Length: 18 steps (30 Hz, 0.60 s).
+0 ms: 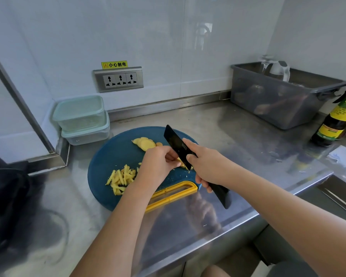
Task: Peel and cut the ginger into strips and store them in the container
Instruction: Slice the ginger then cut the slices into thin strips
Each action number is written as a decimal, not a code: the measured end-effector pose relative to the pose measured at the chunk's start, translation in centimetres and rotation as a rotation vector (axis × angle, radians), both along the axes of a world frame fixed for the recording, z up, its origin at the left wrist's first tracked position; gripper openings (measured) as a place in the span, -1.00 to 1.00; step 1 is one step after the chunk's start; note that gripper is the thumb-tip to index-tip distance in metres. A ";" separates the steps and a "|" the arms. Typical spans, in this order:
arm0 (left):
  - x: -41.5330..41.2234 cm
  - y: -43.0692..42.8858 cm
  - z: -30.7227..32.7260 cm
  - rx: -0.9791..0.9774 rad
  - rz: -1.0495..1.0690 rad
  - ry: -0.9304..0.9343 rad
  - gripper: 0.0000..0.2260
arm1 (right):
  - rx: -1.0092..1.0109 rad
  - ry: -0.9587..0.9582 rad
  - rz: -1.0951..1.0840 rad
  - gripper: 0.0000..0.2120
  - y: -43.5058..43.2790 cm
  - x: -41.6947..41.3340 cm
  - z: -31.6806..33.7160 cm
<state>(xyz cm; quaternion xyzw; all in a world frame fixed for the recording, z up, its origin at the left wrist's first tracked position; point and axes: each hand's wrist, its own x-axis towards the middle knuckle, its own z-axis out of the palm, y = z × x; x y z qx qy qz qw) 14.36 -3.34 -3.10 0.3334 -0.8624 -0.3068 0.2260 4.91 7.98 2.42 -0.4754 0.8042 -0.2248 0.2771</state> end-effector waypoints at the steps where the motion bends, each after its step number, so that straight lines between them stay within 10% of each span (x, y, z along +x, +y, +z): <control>1: 0.0 0.0 0.0 0.004 0.000 0.002 -0.90 | -0.018 0.035 -0.002 -0.53 0.1 0.0 -0.1; 18: -0.5 -0.3 -0.3 -0.076 0.002 -0.103 -0.88 | -0.045 0.117 0.022 -0.49 -0.4 0.2 -0.7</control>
